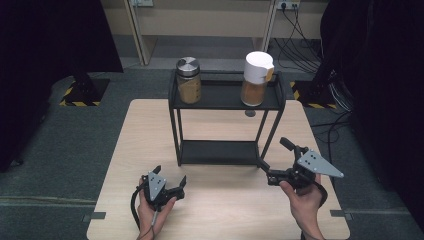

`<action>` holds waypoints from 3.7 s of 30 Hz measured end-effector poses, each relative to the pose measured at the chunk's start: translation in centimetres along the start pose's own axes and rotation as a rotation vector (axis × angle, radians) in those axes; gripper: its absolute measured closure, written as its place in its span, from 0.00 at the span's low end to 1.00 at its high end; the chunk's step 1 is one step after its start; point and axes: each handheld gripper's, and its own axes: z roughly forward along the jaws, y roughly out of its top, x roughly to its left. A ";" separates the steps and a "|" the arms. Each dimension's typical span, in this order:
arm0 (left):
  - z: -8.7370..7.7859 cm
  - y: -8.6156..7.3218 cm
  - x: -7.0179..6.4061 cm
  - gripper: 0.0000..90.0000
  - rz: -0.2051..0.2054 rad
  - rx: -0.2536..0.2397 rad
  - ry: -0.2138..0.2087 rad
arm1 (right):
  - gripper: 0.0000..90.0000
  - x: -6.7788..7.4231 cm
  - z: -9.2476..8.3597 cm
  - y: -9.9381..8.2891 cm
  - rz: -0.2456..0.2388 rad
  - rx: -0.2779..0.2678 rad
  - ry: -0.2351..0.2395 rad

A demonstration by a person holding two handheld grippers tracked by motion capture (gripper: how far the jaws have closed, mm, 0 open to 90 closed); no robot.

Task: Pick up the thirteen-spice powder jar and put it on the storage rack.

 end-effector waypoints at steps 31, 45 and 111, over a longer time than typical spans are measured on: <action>0.0 0.0 0.0 0.02 -0.002 -0.002 0.001 | 0.01 -0.1 -0.7 -2.9 0.065 0.023 -0.017; 0.0 0.0 0.1 0.02 -0.010 -0.002 0.000 | 0.01 0.0 -1.3 -4.1 0.085 0.019 -0.029; 0.0 0.0 0.1 0.02 -0.006 0.000 -0.006 | 0.01 -0.3 -1.0 -7.7 0.041 0.191 -0.088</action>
